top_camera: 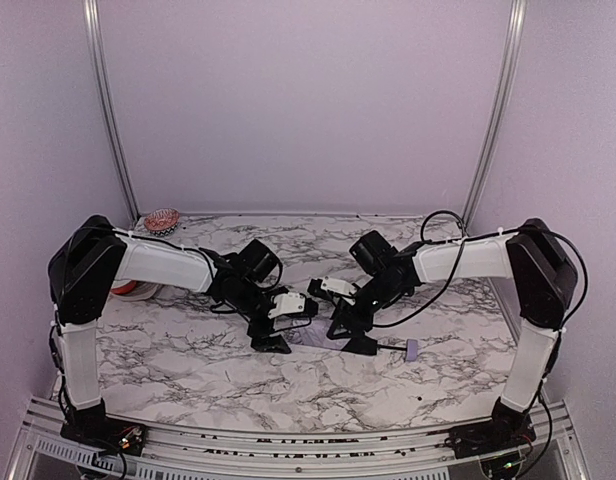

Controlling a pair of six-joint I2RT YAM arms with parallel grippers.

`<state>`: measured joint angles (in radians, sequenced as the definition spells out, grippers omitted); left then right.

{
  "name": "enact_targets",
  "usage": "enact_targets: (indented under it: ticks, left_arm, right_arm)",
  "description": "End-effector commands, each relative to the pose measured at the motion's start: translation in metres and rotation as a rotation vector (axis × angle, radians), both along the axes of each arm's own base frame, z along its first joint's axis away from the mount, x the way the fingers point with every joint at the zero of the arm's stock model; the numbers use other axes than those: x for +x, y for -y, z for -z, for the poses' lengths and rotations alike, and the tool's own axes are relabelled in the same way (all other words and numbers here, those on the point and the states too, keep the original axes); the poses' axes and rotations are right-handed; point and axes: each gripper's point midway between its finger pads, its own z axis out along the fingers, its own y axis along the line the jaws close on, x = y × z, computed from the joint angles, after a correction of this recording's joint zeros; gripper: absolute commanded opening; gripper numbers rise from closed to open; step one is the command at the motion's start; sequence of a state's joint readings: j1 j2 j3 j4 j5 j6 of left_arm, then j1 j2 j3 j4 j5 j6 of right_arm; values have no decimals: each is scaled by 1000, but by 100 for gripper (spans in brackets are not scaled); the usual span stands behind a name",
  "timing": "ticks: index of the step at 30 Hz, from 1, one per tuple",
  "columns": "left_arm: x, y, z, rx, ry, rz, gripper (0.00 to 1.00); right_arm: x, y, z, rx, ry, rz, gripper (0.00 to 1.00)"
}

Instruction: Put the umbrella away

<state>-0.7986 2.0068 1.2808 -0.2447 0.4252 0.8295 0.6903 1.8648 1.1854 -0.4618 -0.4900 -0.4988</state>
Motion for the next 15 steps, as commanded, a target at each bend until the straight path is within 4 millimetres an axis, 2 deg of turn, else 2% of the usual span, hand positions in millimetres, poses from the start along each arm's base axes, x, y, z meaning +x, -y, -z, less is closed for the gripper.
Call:
enact_targets:
  ticks: [1,5,6,10,11,12,15]
  left_arm:
    - [6,-17,-23,20,66,-71,99]
    - [12,-22,-52,-23,142,-114,99]
    - [14,-23,-62,-44,166,-129,99]
    - [18,-39,-89,-153,242,-225,99]
    - [23,-45,-96,-190,268,-281,99]
    - [39,-48,-114,-267,335,-369,99]
    - [71,-79,-153,-470,426,-671,99]
  right_arm:
    - [-3,10,8,-79,-11,-3,51]
    - [2,4,-15,-67,46,-15,55]
    - [4,3,-23,-69,69,-17,59]
    - [12,-4,-52,-64,140,-4,99]
    - [14,-5,-58,-70,161,-1,100]
    - [14,-8,-62,-78,185,0,100]
    - [10,-17,-57,-143,241,-10,100]
